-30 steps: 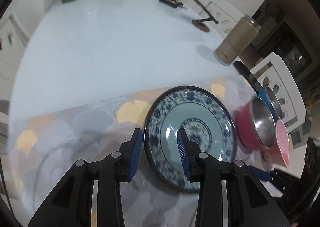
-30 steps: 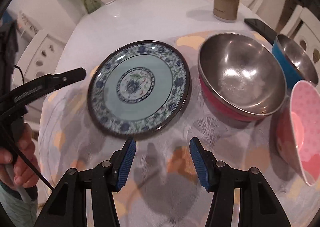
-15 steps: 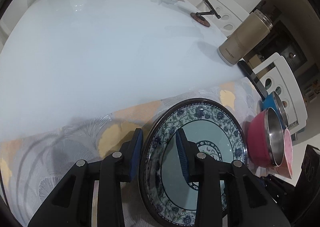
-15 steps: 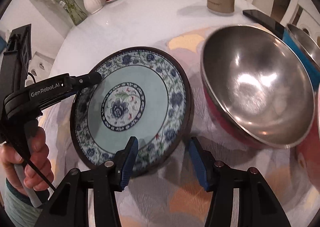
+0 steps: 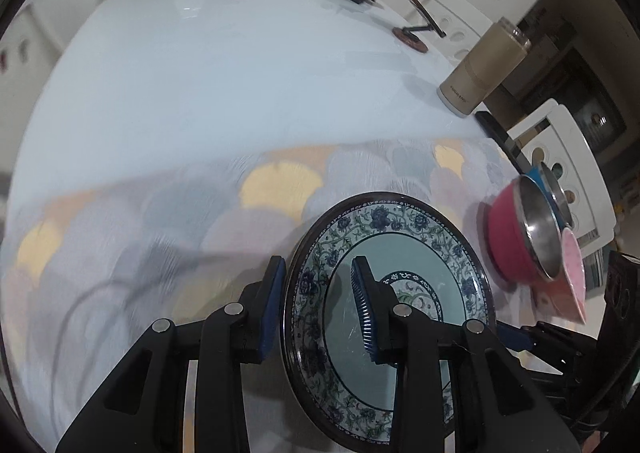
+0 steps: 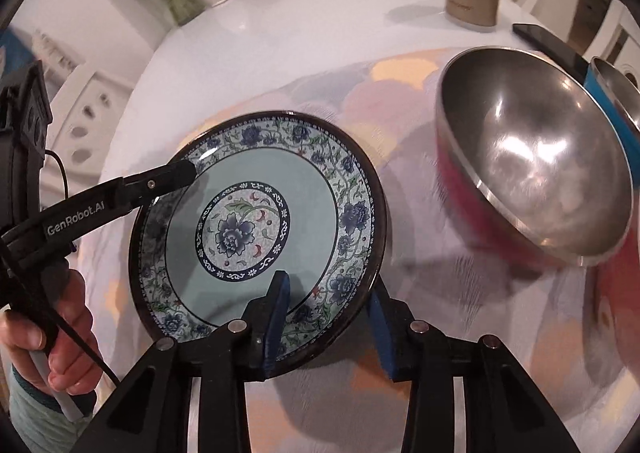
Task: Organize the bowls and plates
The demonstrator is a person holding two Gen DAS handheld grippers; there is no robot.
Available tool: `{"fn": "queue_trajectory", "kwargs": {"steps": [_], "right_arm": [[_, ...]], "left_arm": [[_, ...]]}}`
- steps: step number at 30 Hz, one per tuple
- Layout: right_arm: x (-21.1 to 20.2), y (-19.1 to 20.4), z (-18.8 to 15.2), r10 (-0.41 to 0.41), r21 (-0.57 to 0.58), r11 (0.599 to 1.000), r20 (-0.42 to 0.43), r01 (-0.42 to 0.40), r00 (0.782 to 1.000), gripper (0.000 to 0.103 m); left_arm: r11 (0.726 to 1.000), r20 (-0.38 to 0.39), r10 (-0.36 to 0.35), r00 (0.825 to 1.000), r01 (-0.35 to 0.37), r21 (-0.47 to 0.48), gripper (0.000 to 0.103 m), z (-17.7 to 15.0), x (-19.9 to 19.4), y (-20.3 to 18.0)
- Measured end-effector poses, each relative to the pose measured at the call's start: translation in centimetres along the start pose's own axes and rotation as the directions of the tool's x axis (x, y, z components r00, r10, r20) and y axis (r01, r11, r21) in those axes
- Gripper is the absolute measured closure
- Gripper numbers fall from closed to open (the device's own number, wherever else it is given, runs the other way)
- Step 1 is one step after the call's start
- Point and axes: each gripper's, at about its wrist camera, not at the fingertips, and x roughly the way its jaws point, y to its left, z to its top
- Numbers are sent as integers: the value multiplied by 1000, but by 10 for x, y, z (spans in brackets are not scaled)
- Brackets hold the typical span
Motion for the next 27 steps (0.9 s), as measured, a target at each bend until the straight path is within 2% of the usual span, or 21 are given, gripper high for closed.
{"fn": "queue_trajectory", "kwargs": {"steps": [5,9,19,27], "right_arm": [[-22,13,-20,36,-54,998,-10,-37,999,65],[-54,26,-36,82,-104,991,4,-81,997,65],[-137,51,-88,161,-254,958,86,-134,983,65],[-187,78,-128,205,-404,907,172,-121,964,65]], "left_arm": [[998,49,62,997,-61,-20,73,-34,-45,-6],[995,98,84,992,-79,-54,73,-61,-86,-13],[982,250,176,952,-154,-107,73,-124,-183,-35],[970,305,228,925,-189,-151,73,-171,-226,-55]]}}
